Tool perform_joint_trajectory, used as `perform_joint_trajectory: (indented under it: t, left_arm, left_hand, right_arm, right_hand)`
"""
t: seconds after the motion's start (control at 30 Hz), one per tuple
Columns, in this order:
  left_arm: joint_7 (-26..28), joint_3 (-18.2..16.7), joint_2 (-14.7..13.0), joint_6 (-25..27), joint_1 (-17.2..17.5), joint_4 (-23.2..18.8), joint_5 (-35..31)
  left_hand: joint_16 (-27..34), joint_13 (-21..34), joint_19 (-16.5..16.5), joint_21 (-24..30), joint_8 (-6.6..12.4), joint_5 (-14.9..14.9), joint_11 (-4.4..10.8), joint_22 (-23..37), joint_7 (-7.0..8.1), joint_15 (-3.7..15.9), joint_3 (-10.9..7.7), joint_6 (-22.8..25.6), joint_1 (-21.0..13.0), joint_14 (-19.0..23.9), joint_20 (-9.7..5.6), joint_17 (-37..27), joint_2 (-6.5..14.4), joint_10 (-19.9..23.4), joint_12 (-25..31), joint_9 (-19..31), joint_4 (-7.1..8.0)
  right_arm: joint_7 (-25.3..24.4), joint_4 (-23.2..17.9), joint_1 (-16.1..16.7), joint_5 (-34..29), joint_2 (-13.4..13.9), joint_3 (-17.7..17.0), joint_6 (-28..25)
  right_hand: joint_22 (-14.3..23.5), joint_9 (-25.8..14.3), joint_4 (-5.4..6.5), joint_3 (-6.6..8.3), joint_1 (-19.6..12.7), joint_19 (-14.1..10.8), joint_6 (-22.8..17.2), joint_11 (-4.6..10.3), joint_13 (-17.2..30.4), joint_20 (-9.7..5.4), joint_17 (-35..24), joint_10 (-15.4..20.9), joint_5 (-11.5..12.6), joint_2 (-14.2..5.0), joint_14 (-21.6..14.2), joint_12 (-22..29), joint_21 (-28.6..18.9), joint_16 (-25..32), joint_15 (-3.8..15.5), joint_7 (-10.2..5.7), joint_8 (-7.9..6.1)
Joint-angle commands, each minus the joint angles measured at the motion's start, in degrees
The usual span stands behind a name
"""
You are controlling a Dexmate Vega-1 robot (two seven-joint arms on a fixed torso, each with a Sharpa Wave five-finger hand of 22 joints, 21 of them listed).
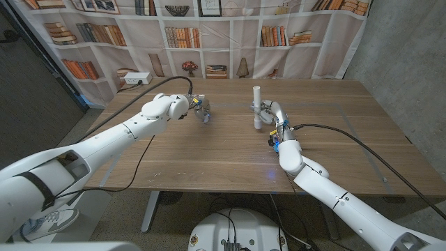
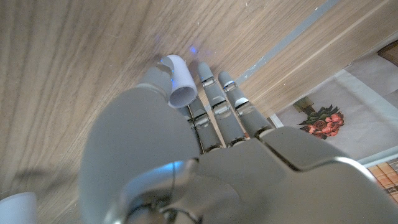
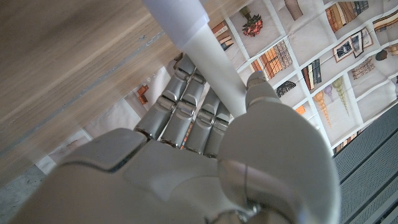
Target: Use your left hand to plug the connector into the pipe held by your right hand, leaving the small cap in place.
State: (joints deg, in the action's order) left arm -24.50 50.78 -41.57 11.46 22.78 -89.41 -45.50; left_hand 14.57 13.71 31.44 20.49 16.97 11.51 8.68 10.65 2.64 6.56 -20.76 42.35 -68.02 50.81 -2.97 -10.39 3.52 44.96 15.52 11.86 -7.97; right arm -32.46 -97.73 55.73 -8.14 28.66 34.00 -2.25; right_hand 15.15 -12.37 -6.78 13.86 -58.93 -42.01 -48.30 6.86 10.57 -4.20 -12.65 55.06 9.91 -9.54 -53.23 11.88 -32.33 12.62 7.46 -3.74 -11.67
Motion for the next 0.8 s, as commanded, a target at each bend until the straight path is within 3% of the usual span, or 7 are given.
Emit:
perform_joint_trajectory:
  t: [0.03,0.17,0.4,0.8]
  left_arm:
    - [-0.48,-0.89,-0.09,1.44,0.46,-1.67,1.79]
    - [-1.12,-1.04,0.04,2.05,0.41,-2.30,2.43]
    - [-1.78,-1.81,-0.19,3.02,0.51,-4.04,3.78]
    - [-1.37,-5.84,-0.98,2.89,0.69,-7.16,10.63]
  left_hand:
    - [-0.27,0.29,1.80,0.97,0.85,-0.35,-0.33,0.18,-0.40,5.35,-0.23,2.99,1.02,2.50,-4.38,-0.08,1.63,2.58,0.62,-0.03,1.19]
    - [-0.59,-0.20,3.40,1.63,1.56,-0.43,-1.20,0.15,-1.31,5.18,-0.02,7.17,2.86,5.23,-4.37,0.02,2.51,5.76,0.64,-0.38,2.66]
    - [-0.70,-0.31,6.09,2.58,2.61,-0.42,-0.71,-0.04,-1.26,5.37,-0.51,13.62,3.12,10.54,-4.89,0.11,3.08,10.90,1.01,-0.78,2.86]
    - [-1.09,0.77,6.55,2.82,3.37,-0.26,-1.74,0.09,-2.43,5.24,-1.04,15.25,2.40,12.24,-5.33,-0.10,3.35,12.99,1.25,0.20,2.40]
  right_arm:
    - [0.53,-0.89,0.33,0.13,0.66,-0.25,-0.38]
    - [0.81,-1.16,0.51,0.29,0.93,-0.36,-0.42]
    - [0.98,-1.10,0.57,0.41,0.97,-0.36,-0.54]
    - [-0.10,-1.40,0.92,-0.29,0.86,-0.35,-1.90]
  right_hand:
    - [0.18,-0.23,7.07,7.64,-0.02,0.29,-4.01,0.12,0.20,-8.16,-0.30,0.52,0.28,-0.60,-0.56,0.14,-0.38,0.36,5.19,-3.89,-0.35]
    - [0.14,-0.24,7.09,7.69,0.04,0.31,-4.01,0.07,0.20,-8.16,-0.33,0.59,0.28,-0.60,-0.60,0.16,-0.54,0.39,5.18,-3.89,-0.36]
    - [0.08,-0.25,7.11,7.73,0.15,0.31,-3.99,0.11,0.21,-8.17,-0.37,0.67,0.28,-0.58,-0.69,0.18,-0.80,0.44,5.16,-3.93,-0.35]
    - [-0.08,-0.27,6.90,7.95,0.08,-0.08,-4.39,0.03,0.18,-8.19,-0.42,1.16,0.34,-0.52,-1.38,0.29,-1.57,0.70,5.30,-3.81,-0.48]
